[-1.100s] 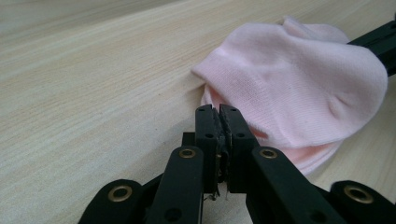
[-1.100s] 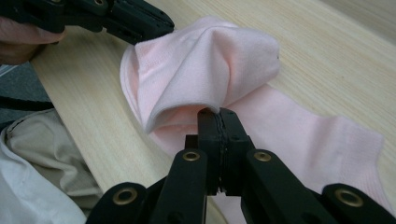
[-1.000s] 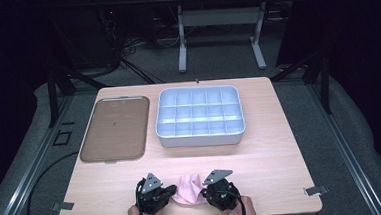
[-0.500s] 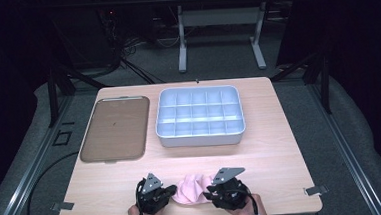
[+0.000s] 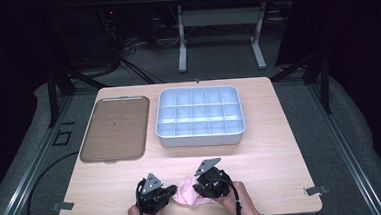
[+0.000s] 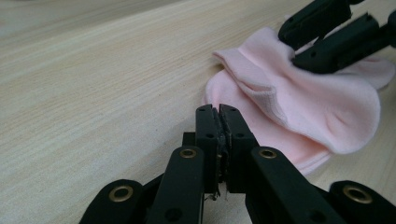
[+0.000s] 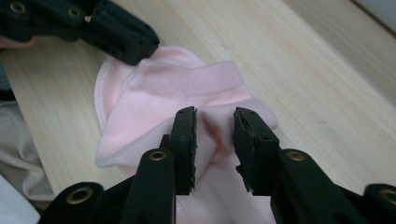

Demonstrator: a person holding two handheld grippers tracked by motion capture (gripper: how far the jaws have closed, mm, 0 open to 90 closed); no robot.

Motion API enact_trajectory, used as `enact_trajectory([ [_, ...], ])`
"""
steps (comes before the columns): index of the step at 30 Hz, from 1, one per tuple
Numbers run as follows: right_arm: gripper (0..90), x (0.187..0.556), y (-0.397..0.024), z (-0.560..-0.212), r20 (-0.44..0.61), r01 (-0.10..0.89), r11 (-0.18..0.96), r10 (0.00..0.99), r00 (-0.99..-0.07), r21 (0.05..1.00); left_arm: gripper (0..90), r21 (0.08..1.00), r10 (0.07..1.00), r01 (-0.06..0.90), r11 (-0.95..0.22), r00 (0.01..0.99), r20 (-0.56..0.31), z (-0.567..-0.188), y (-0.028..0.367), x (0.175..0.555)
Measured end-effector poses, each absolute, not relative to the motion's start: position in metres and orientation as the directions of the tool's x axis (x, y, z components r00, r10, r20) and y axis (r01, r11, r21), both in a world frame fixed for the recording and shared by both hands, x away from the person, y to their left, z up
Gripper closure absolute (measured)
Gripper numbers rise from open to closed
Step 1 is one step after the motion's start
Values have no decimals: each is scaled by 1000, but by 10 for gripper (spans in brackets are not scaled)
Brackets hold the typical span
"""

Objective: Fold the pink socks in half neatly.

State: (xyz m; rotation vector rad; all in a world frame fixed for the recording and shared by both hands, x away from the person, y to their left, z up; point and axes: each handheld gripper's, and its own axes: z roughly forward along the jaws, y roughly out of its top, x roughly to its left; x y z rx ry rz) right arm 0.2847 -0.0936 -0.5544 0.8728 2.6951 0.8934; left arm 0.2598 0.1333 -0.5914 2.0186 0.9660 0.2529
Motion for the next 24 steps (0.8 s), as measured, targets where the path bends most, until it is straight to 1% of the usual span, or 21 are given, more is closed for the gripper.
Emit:
enact_trajectory([
  [1, 647, 284, -93, -556, 20, 476, 652, 578, -816, 590, 867, 776, 714, 539, -329, 679, -168, -592, 133, 260],
  [7, 599, 279, -91, -560, 5, 453, 672, 555, -832, 586, 866, 775, 715, 540, -327, 678, -170, -592, 133, 260],
  [9, 546, 279, -91, -559, 9, 454, 673, 554, -832, 583, 866, 775, 714, 541, -328, 679, -172, -592, 133, 260],
  [10, 535, 279, -93, -558, 9, 456, 670, 557, -830, 585, 866, 775, 714, 541, -327, 678, -172, -592, 133, 260],
  [15, 524, 284, -102, -541, 47, 469, 622, 570, -820, 628, 866, 775, 716, 543, -323, 676, -174, -592, 133, 260],
  [18, 535, 286, -94, -532, 32, 450, 634, 557, -830, 629, 866, 775, 716, 543, -323, 676, -174, -592, 133, 260],
  [19, 536, 287, -89, -532, 29, 444, 648, 546, -837, 618, 866, 775, 716, 542, -324, 676, -174, -592, 133, 260],
  [21, 531, 292, -79, -538, 31, 452, 691, 529, -848, 564, 866, 775, 715, 541, -326, 677, -172, -592, 133, 260],
  [23, 556, 295, -70, -549, 29, 462, 726, 522, -852, 510, 866, 776, 715, 539, -328, 678, -169, -592, 133, 260],
  [24, 584, 295, -67, -553, 29, 462, 737, 517, -855, 493, 866, 774, 713, 540, -330, 680, -170, -591, 133, 260],
])
